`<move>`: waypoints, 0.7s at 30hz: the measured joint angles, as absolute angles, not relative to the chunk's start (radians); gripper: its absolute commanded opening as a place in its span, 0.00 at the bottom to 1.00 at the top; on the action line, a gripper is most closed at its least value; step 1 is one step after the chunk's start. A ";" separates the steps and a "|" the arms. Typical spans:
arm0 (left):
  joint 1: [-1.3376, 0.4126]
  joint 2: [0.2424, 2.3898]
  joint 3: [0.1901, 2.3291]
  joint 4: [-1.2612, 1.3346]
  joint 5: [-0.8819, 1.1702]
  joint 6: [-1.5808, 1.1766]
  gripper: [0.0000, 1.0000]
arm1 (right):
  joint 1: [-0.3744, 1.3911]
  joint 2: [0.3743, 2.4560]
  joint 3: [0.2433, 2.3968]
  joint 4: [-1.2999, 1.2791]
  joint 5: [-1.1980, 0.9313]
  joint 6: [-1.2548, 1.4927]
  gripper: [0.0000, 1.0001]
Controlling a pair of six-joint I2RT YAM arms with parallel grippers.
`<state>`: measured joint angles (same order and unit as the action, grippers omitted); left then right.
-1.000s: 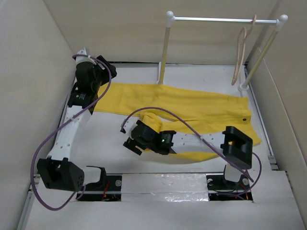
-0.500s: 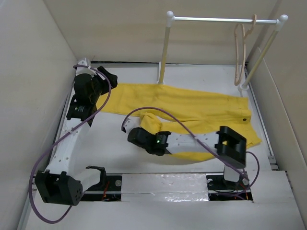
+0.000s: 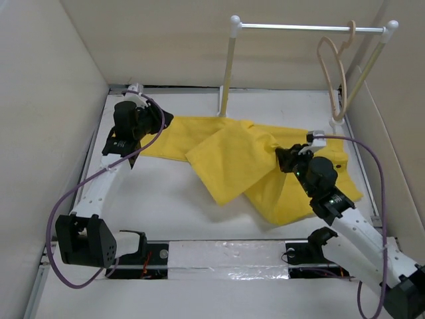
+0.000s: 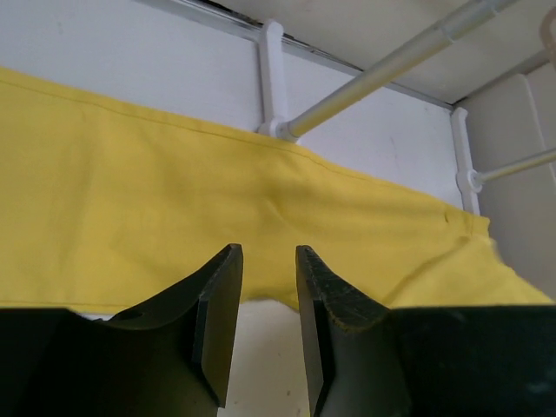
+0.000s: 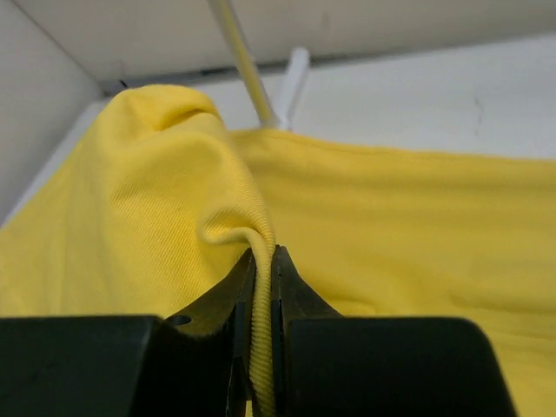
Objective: Place the trousers on the hanger
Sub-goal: Flatten out the trousers at the center of the board.
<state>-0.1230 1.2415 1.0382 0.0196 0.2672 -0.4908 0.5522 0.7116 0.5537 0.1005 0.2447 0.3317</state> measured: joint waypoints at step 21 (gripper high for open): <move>-1.115 1.219 0.720 0.014 -0.437 -0.769 0.32 | 0.356 0.826 0.494 -0.114 0.008 0.315 0.68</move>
<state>-1.1149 1.2190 0.7197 0.0135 -0.4366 -0.7692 0.3561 0.8261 0.4942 -0.1139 0.0082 0.3145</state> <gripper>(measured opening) 0.295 0.674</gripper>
